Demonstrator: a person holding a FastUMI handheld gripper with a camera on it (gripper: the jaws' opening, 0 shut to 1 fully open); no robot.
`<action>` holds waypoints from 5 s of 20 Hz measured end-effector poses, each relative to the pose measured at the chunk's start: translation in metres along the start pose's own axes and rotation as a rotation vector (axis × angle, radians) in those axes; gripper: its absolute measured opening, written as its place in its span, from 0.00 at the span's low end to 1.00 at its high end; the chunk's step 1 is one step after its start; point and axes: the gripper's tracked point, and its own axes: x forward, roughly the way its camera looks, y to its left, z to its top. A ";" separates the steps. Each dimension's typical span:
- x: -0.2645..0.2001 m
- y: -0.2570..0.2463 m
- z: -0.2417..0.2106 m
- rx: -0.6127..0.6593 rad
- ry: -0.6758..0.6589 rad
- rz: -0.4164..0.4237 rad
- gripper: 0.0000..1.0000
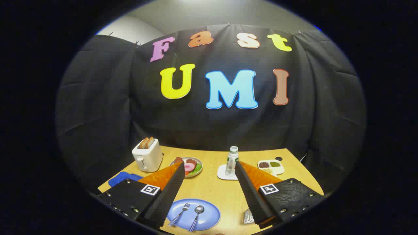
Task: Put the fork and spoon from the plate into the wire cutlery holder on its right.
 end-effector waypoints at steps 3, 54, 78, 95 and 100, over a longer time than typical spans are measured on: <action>0.006 -0.008 0.021 0.008 -0.043 -0.030 0.96; -0.023 0.065 -0.299 -0.022 1.102 0.152 0.85; -0.042 0.010 -0.288 -0.180 1.299 0.236 0.10; -0.101 -0.182 -0.195 -0.231 1.699 0.157 0.09; -0.087 -0.185 -0.203 -0.255 1.802 0.171 0.09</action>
